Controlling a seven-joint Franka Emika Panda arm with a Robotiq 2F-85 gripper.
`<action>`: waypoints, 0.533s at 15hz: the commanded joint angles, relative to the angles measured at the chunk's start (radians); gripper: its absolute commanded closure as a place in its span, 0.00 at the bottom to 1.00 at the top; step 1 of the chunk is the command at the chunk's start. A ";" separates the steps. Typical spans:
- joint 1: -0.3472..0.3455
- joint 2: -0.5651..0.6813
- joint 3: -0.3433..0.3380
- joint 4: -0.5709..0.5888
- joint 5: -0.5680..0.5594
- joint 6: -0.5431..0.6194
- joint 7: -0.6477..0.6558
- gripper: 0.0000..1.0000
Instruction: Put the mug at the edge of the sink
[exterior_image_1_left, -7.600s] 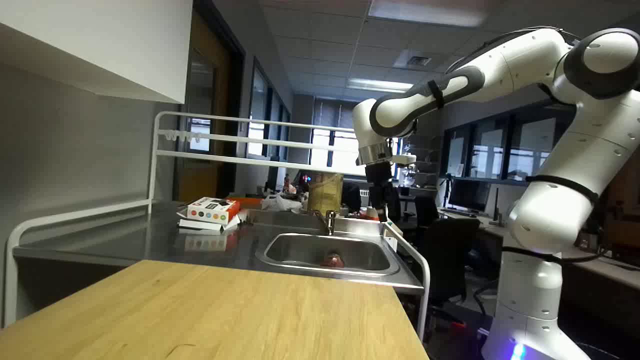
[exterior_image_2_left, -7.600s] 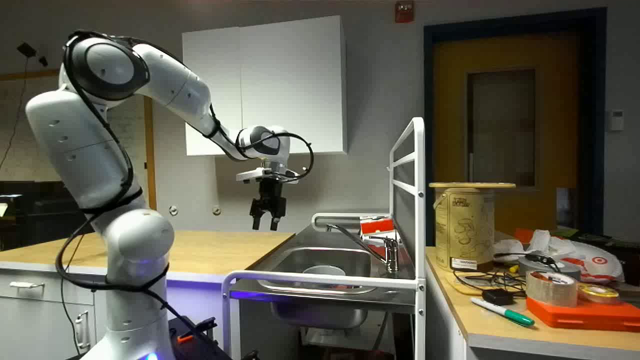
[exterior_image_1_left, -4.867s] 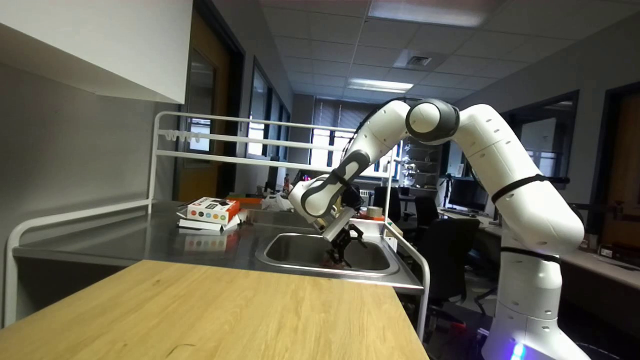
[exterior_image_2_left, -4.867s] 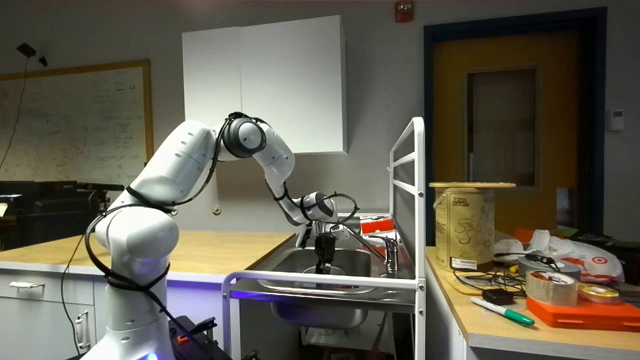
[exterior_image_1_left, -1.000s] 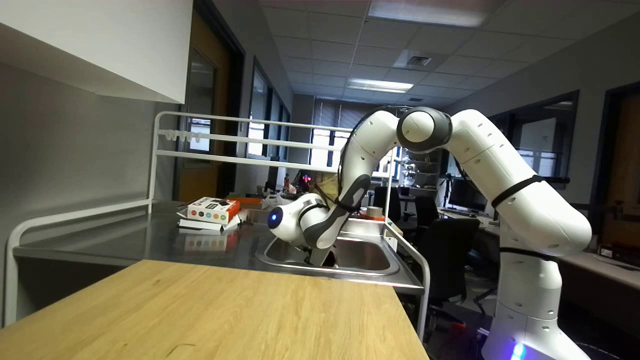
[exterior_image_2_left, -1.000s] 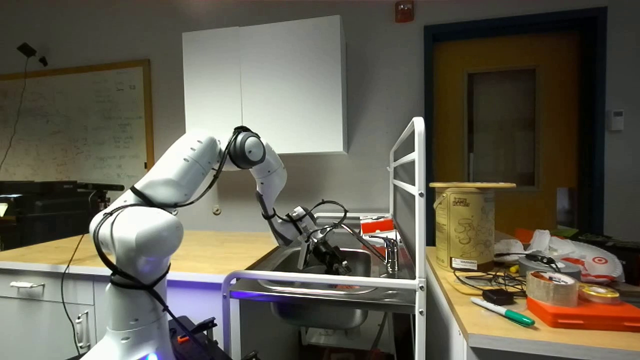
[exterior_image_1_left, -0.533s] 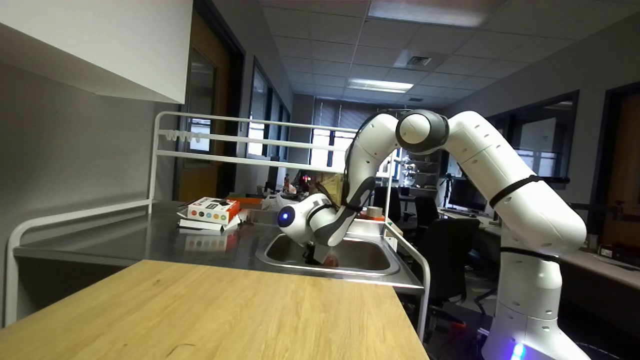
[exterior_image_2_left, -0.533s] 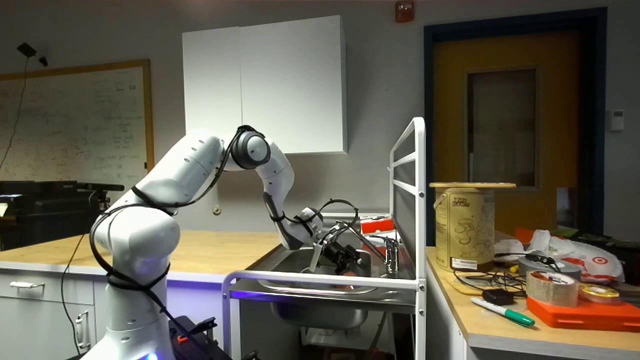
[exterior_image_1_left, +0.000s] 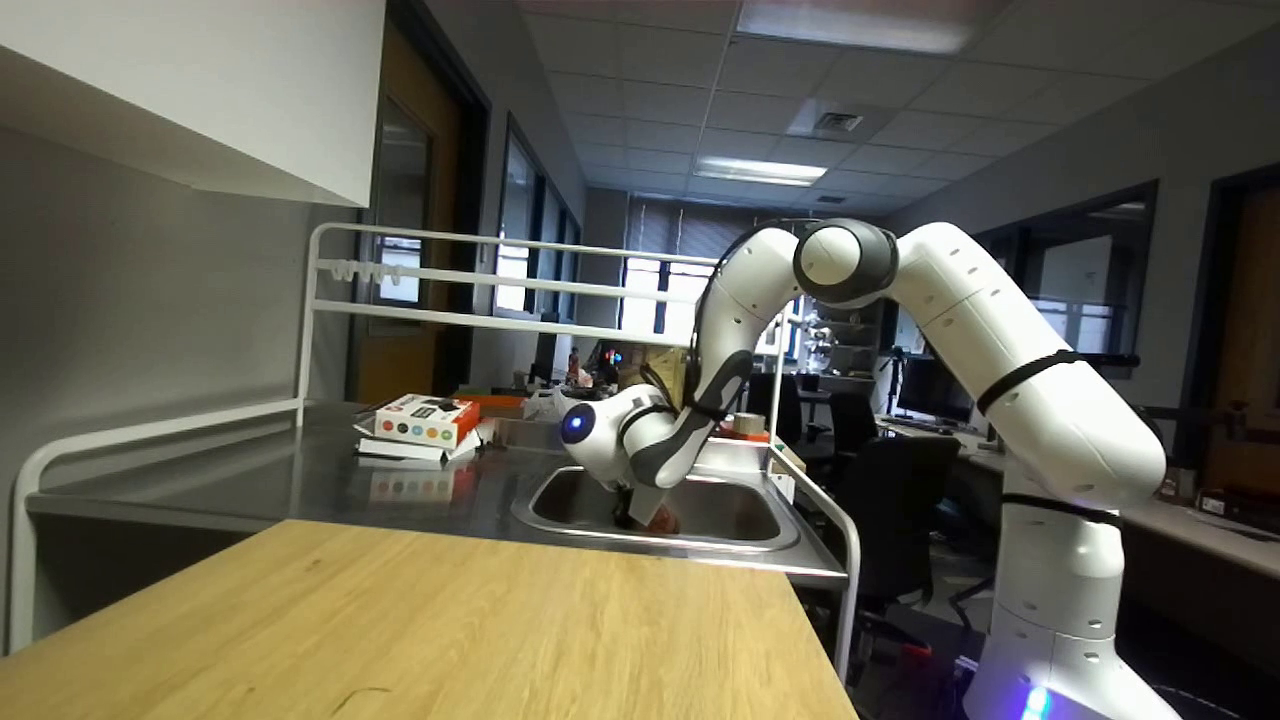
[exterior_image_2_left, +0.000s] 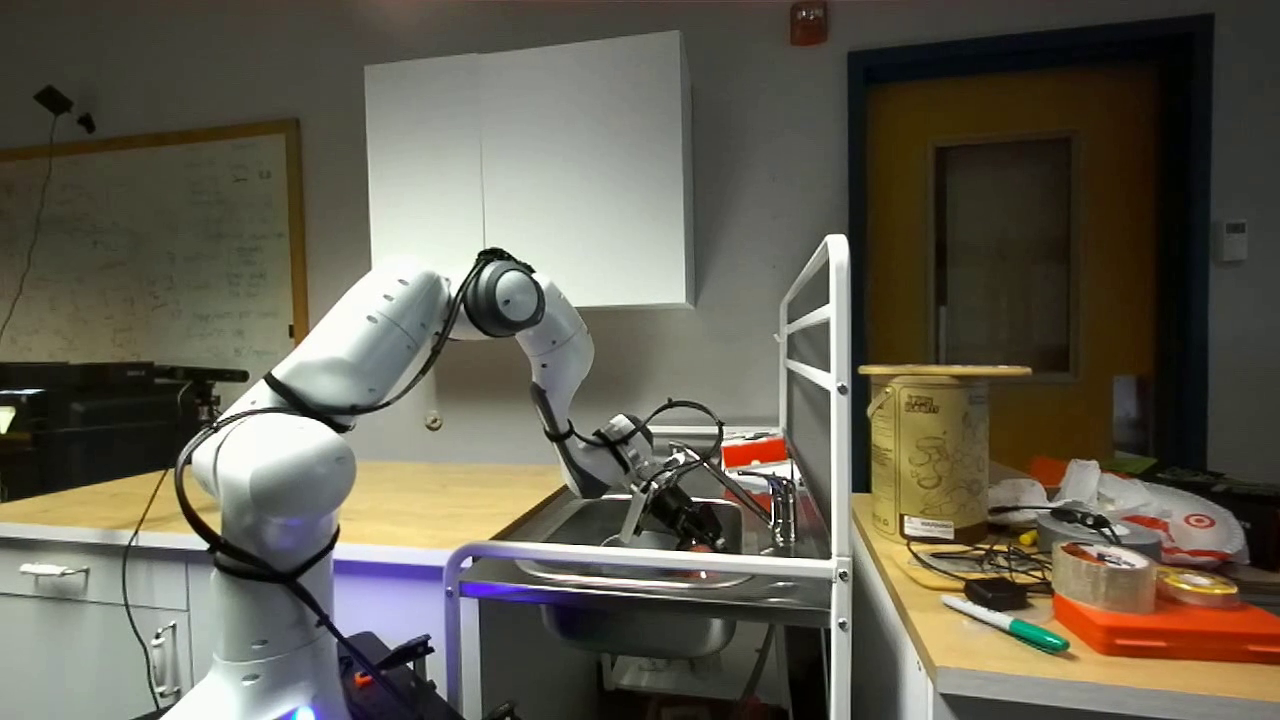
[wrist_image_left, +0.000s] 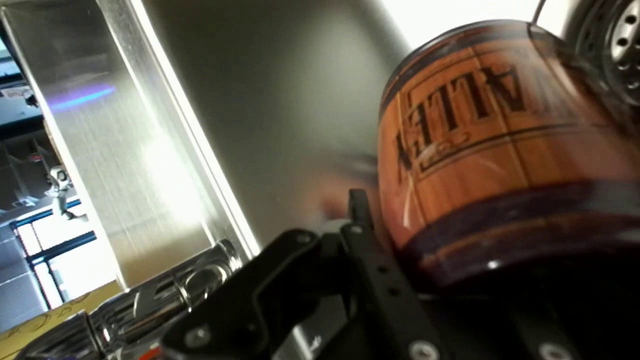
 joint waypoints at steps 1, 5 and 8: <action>-0.036 -0.030 0.017 -0.021 0.072 0.010 -0.021 0.91; -0.034 -0.071 0.021 -0.055 0.181 -0.008 -0.046 0.88; -0.018 -0.127 0.019 -0.110 0.241 -0.019 -0.039 0.90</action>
